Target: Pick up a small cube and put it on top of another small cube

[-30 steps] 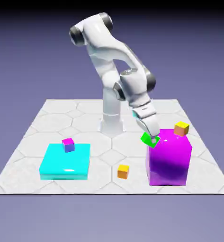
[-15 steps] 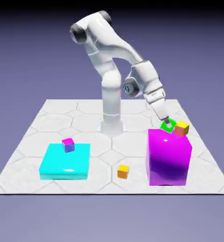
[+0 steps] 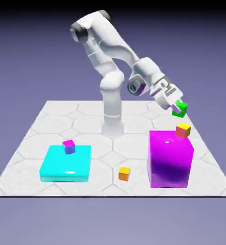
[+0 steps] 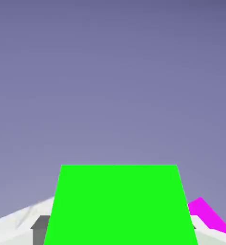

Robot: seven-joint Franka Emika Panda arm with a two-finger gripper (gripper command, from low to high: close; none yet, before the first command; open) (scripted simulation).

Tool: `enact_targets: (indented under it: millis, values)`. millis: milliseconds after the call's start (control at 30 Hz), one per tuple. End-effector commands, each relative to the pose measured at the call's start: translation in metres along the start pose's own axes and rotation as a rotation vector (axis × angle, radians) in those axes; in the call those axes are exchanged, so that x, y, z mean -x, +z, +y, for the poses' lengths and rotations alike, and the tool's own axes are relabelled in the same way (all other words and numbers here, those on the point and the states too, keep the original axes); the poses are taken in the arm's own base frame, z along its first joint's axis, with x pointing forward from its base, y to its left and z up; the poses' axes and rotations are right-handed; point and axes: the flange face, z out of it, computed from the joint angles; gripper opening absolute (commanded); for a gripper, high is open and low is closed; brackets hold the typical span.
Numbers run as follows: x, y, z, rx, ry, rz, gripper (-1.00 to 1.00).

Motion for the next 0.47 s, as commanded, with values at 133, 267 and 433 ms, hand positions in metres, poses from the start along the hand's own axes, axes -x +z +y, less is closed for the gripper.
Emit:
enact_targets:
  millis: [133,267,433]
  values:
    - [0.005,0.024,0.005,-0.008,0.017,-0.015,-1.00]
    - [0.009,0.046,0.009,-0.006,0.017,-0.015,-1.00]
    - [0.011,0.062,0.011,0.000,0.000,0.000,1.00]
